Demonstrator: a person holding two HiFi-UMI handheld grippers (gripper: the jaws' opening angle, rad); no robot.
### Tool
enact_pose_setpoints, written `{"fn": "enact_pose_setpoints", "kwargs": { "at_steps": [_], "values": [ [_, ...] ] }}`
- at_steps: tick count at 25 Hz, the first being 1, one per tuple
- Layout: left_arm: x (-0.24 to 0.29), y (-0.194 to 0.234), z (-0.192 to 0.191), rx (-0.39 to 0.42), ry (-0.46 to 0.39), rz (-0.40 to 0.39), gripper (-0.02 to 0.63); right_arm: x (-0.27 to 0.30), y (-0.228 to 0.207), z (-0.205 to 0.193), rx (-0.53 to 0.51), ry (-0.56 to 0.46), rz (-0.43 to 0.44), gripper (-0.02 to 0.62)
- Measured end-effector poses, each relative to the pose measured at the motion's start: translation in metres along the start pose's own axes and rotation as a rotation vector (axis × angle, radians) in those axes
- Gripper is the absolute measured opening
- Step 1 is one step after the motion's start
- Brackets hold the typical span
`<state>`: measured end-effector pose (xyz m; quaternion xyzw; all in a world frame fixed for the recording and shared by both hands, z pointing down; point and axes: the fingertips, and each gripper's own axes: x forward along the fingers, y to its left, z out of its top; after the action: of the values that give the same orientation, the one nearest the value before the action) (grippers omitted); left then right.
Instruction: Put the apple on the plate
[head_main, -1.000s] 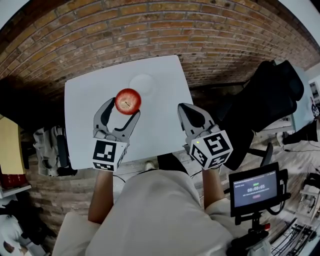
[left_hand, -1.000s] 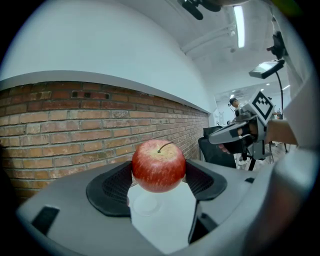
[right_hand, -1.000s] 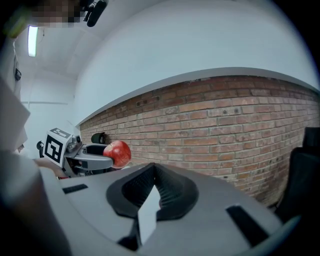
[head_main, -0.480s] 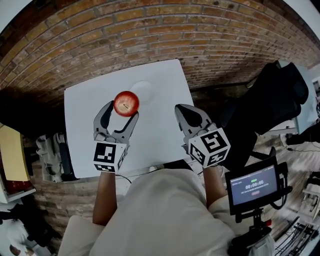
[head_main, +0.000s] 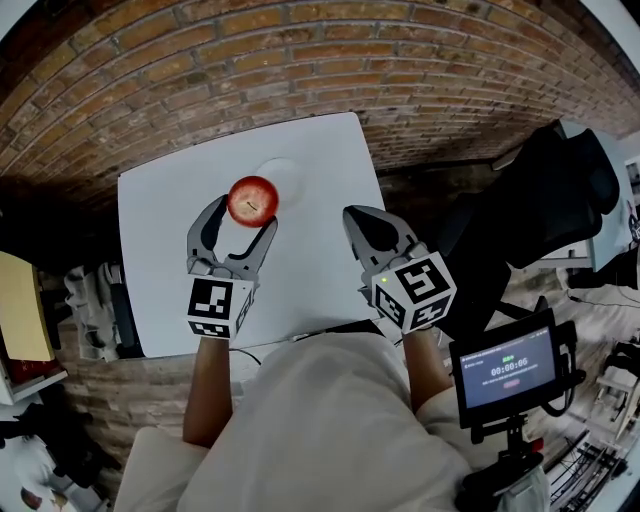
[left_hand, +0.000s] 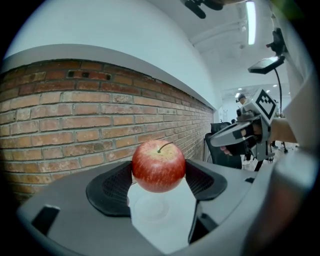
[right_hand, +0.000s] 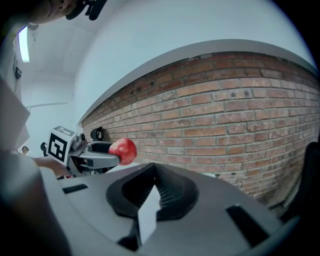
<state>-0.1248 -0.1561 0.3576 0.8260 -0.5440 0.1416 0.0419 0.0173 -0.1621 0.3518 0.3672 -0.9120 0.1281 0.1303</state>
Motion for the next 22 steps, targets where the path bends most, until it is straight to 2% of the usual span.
{"fn": "enact_pose_setpoints", "kwargs": {
  "at_steps": [16,22],
  "values": [
    [0.045,0.002,-0.015,-0.018,0.050,-0.014,0.341,0.023,-0.034,-0.018,0.023,0.063,0.014,0.005],
    [0.050,0.007,-0.017,-0.017,0.045,-0.016,0.341,0.031,-0.033,-0.025,0.026,0.088,0.024,0.005]
  ]
}}
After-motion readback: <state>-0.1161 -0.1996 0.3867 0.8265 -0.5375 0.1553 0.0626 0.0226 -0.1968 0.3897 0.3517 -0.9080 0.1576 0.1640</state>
